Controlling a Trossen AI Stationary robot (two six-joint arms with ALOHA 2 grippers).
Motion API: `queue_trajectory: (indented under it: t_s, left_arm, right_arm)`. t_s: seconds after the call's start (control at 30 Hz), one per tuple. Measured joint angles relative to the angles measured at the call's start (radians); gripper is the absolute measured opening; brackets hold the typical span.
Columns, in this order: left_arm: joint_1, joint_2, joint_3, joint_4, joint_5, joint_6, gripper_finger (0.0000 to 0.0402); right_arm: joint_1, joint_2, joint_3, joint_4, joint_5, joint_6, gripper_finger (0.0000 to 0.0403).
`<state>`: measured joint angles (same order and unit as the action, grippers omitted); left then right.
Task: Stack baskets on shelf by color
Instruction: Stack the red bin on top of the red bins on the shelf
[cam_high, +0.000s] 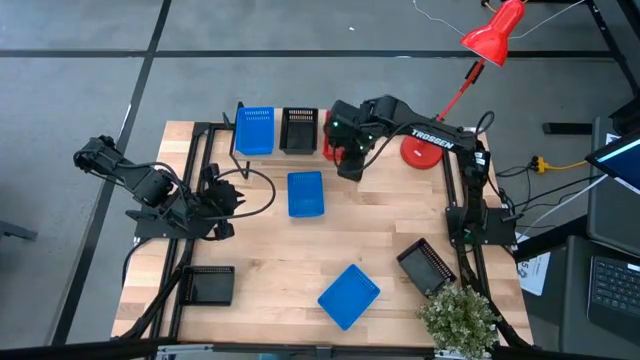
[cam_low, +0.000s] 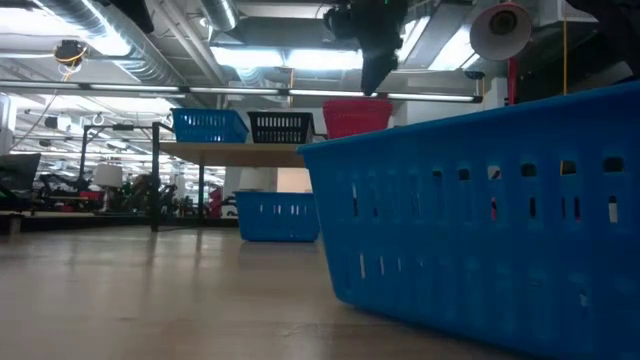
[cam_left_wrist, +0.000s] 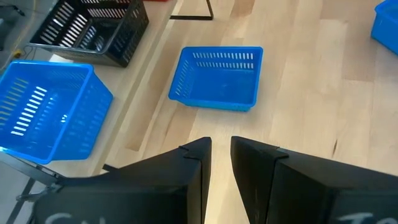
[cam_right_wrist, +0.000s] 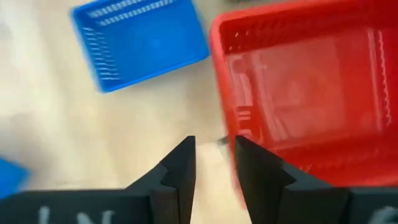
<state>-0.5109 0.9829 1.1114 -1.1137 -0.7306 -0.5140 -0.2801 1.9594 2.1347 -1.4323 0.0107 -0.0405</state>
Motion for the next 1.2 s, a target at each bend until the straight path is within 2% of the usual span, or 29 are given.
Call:
queue_trajectory:
  t_s: [0.07,0.23,0.33,0.43,0.57,0.63,0.87,0.97,1.1,1.2]
  left_arm:
    - [0.000,0.005,0.000,0.000,-0.026,0.000,0.0054]
    - [0.004,0.034,0.000,0.006,-0.081,0.018,0.0054]
    - [0.017,0.063,0.000,0.020,-0.081,0.025,0.0054]
    - [0.039,0.098,0.000,0.040,-0.079,0.027,0.0054]
    - [0.066,0.134,0.000,0.044,-0.063,0.026,0.0054]
    - [0.075,0.144,0.000,0.044,-0.062,0.027,0.0054]
    - [0.078,0.118,0.000,0.029,-0.059,0.047,0.0054]
    - [0.077,0.094,0.000,0.025,-0.056,0.054,0.0054]
    - [0.081,0.083,0.000,0.015,-0.061,0.056,0.0054]
    - [0.081,0.084,0.000,0.003,-0.064,0.056,0.0054]
  right_arm:
    - [0.035,0.000,0.023,-0.035,0.020,0.093,0.0110]
    - [0.140,-0.002,0.110,-0.107,0.281,0.138,0.0110]
    - [0.195,-0.001,0.147,-0.130,0.364,0.142,0.0110]
    - [0.228,-0.001,0.154,-0.129,0.347,0.148,0.0110]
    - [0.227,-0.001,0.072,-0.089,0.159,0.161,0.0110]
    - [0.218,0.002,-0.001,-0.050,0.122,0.125,0.0110]
    - [0.157,0.002,-0.180,0.036,0.138,0.065,0.0110]
    - [0.143,0.002,-0.190,0.075,0.152,0.055,0.0110]
    - [0.130,0.002,-0.190,0.130,0.243,0.030,0.0110]
    - [0.108,0.002,-0.190,0.151,0.255,0.029,0.0110]
